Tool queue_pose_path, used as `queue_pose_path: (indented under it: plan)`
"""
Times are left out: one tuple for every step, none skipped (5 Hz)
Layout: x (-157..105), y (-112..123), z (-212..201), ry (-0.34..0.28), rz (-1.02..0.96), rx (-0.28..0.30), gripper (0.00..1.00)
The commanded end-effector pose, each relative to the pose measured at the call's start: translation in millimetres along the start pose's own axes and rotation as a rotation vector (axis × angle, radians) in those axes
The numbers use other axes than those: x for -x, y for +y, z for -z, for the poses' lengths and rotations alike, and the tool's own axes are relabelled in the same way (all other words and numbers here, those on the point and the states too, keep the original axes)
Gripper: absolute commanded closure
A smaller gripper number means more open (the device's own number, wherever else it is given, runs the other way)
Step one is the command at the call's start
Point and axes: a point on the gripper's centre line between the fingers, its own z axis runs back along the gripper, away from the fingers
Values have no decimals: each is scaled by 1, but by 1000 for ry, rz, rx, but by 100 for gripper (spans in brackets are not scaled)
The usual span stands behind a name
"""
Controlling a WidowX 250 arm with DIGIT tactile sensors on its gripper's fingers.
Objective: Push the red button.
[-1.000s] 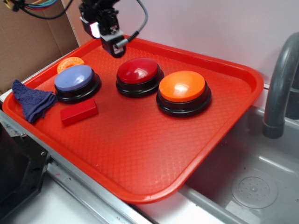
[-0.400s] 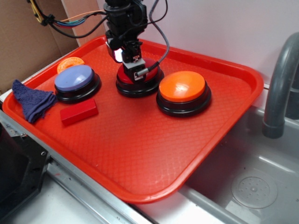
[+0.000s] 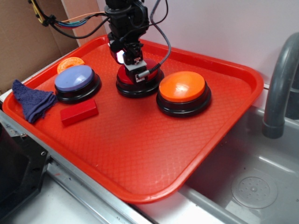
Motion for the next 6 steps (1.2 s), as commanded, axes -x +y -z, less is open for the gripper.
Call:
queue_pose_path:
  plan:
    - [-13, 7, -14, -36, 2, 17, 0]
    - [-16, 13, -46, -44, -48, 11, 0]
    - [-11, 15, -65, -79, -88, 13, 0]
    - [-9, 14, -68, -86, -106, 5, 0]
    - [-7, 12, -72, -97, -122, -1, 0]
    - [-4, 10, -78, -96, -135, 19, 0]
